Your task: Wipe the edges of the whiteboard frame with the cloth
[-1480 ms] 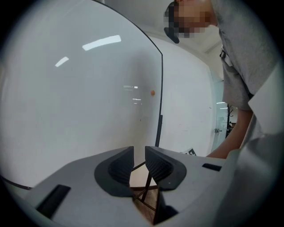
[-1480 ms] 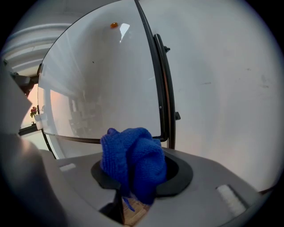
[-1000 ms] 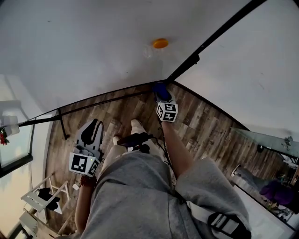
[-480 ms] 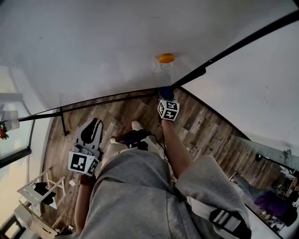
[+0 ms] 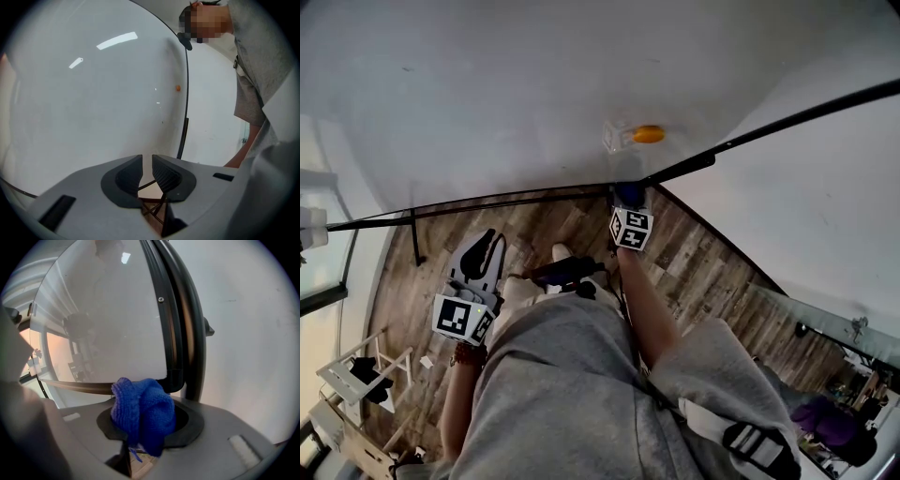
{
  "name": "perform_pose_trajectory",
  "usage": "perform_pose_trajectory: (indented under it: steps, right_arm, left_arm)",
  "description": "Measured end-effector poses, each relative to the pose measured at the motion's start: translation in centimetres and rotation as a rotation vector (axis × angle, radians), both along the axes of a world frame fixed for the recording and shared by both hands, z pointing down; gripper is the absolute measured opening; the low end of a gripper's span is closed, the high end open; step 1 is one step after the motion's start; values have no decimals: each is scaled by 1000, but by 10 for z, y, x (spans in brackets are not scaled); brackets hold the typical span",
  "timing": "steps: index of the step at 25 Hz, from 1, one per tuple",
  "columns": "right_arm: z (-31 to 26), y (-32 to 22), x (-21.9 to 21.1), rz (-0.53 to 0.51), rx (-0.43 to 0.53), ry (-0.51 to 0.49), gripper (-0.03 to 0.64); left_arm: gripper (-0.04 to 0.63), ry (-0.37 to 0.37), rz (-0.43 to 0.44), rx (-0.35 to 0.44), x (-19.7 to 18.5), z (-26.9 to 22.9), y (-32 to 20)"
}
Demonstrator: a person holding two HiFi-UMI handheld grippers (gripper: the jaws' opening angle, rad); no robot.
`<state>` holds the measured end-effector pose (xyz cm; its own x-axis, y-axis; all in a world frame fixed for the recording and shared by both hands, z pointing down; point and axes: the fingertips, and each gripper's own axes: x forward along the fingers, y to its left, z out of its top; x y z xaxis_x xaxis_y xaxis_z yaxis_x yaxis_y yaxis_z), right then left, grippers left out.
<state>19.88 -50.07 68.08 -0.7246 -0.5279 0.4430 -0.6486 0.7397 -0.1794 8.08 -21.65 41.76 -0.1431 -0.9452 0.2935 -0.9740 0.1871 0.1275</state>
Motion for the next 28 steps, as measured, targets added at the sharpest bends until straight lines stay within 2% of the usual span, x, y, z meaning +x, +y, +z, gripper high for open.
perform_pose_trajectory:
  steps: [23, 28]
  right_arm:
    - [-3, 36, -35, -68, -5, 3, 151]
    - [-4, 45, -41, -66, -11, 12, 150]
  left_arm:
    - [67, 7, -111, -17, -19, 12, 36]
    - [67, 5, -105, -20, -23, 10, 45]
